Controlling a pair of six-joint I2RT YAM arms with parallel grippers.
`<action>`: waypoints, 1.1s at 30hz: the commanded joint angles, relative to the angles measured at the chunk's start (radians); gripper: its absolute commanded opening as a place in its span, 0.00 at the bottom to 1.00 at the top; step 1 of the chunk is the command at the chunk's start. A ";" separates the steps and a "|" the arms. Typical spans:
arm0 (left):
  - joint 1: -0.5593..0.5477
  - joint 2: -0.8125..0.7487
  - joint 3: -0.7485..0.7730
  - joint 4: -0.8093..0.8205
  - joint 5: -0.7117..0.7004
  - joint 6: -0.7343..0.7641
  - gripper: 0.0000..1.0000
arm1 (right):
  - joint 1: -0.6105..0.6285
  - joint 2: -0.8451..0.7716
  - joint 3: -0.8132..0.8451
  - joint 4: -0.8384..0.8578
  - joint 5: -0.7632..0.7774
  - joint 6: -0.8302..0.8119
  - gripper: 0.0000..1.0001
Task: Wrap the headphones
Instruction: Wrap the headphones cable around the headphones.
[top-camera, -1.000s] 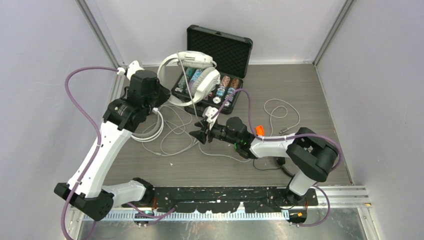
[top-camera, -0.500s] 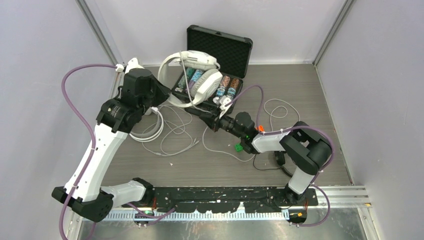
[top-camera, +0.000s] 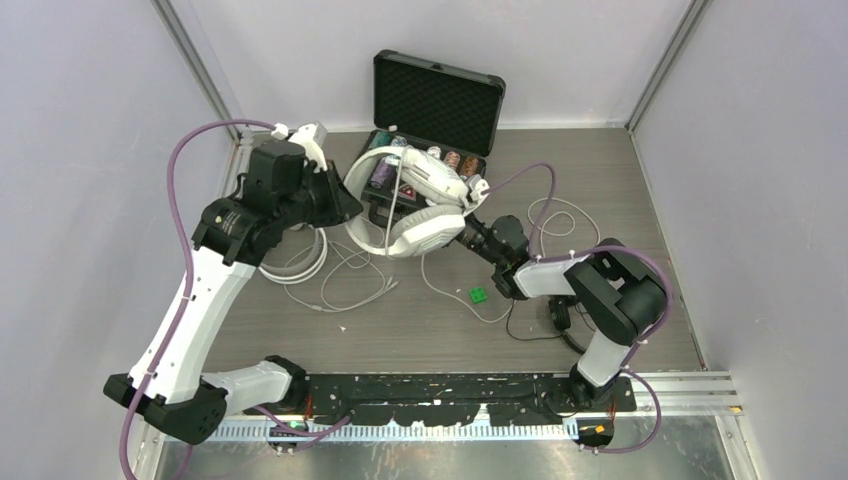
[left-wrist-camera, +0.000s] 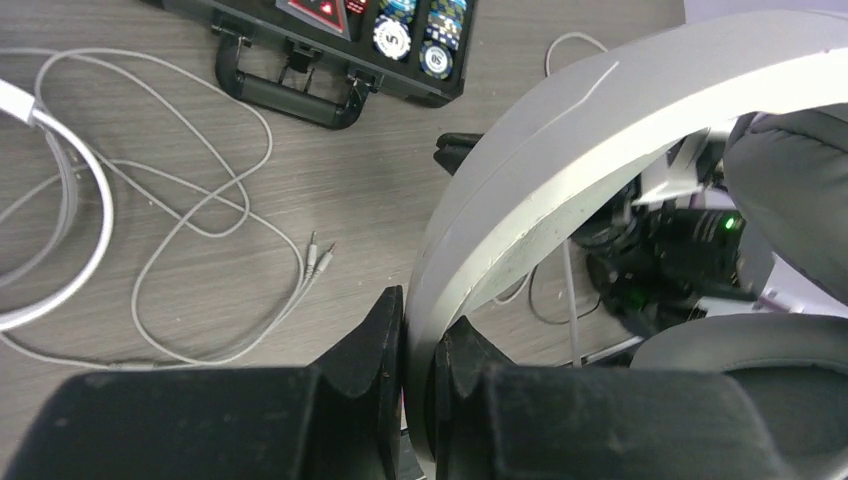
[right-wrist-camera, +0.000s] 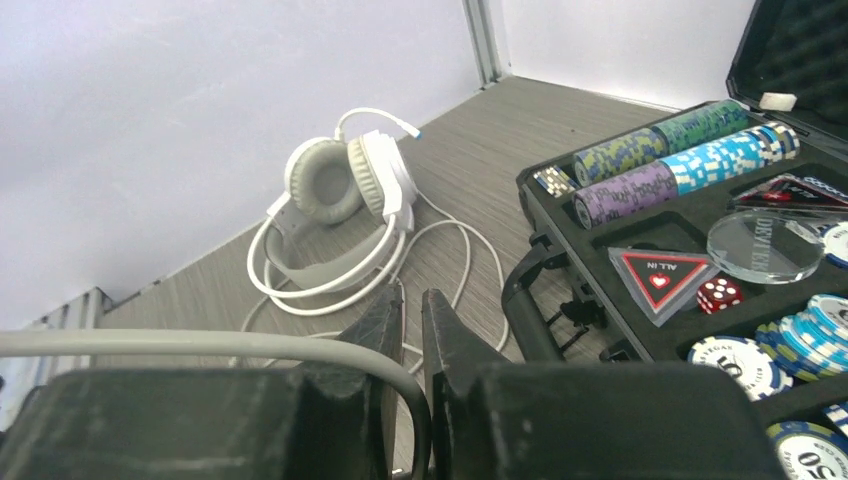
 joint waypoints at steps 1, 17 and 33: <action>0.001 -0.065 -0.002 0.044 0.212 0.191 0.00 | -0.040 0.000 -0.001 0.074 -0.042 0.067 0.14; 0.000 -0.049 -0.133 0.102 0.433 1.062 0.00 | -0.096 -0.316 0.141 -0.953 -0.330 0.181 0.00; -0.031 0.032 -0.176 0.172 0.108 1.592 0.00 | -0.123 -0.441 0.302 -1.454 -0.569 0.239 0.00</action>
